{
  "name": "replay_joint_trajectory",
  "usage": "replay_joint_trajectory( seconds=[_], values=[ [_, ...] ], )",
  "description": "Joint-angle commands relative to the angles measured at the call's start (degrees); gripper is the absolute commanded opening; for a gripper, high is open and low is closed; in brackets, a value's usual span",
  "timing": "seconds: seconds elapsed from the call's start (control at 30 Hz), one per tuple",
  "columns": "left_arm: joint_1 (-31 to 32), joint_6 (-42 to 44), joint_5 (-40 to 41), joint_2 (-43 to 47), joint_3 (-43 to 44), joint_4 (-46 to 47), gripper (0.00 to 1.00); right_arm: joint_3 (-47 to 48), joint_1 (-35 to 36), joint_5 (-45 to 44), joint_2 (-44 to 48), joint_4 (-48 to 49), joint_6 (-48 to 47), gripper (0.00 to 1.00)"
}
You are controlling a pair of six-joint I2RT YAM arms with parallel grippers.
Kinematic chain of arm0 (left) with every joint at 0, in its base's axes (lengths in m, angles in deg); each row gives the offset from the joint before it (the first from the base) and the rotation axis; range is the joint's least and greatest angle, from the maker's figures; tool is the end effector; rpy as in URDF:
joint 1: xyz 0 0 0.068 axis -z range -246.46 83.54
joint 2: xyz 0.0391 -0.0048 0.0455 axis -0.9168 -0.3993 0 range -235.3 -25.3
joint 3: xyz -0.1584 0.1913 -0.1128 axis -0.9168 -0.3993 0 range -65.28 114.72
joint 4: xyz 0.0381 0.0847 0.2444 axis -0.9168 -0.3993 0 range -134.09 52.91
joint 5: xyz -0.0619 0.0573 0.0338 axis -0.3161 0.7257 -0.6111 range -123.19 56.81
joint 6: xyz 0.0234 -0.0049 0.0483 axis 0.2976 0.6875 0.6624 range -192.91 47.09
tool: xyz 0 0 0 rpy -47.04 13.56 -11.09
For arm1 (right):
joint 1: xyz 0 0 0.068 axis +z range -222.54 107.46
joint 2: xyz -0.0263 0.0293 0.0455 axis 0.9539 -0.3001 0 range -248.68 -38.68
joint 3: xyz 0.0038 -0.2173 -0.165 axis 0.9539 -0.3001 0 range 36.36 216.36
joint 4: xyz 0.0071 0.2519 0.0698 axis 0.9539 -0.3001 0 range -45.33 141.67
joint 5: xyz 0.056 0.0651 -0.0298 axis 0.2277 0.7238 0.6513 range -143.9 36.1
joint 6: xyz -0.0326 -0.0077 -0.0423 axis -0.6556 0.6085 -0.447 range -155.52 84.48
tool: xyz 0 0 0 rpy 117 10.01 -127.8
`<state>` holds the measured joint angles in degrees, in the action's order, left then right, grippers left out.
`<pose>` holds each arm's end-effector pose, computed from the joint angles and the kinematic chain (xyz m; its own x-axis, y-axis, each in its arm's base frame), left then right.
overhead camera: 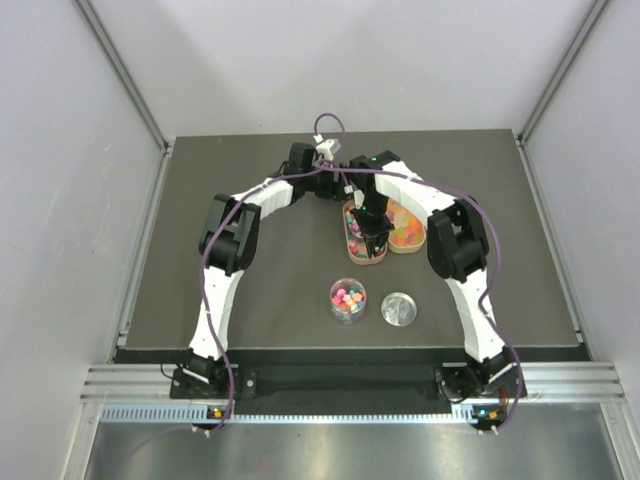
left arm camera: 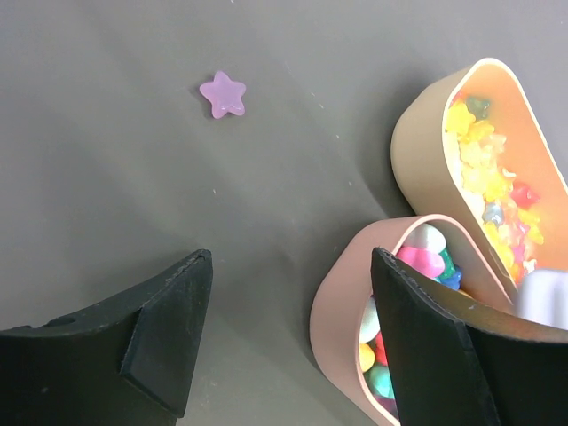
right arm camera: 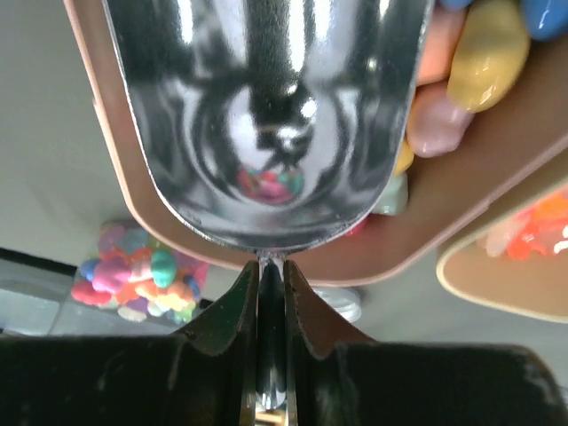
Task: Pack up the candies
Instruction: Scoop the fake candies from the storage box.
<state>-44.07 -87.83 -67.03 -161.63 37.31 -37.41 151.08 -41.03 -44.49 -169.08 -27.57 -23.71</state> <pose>0.4860 -0.2217 0.1516 -0.6917 0.0536 -0.7202 0.5846 0.6270 -0.5148 0.3669 0.2317 0.1973 -0.9345 -0.3360 0.1175 -0.3190 0.9371 0.1419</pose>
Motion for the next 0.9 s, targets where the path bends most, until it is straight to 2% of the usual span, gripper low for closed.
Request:
replay_joint_trajectory(
  seconds=[0.0,0.47,0.87],
  values=[
    [1.6,2.0,-3.2,4.4,-1.4,0.0,0.76,4.5,0.0,1.0,-3.3,-2.2,0.8,0.0],
    [2.3,0.9,-3.5,5.1,-2.3,1.7,0.75,11.1,-1.8,0.3,-6.8,0.4,-1.4,0.0],
    [1.8,1.6,-3.8,7.4,-2.4,0.7,0.75,5.5,-3.0,5.0,-7.9,0.1,-0.7,0.0]
  ],
)
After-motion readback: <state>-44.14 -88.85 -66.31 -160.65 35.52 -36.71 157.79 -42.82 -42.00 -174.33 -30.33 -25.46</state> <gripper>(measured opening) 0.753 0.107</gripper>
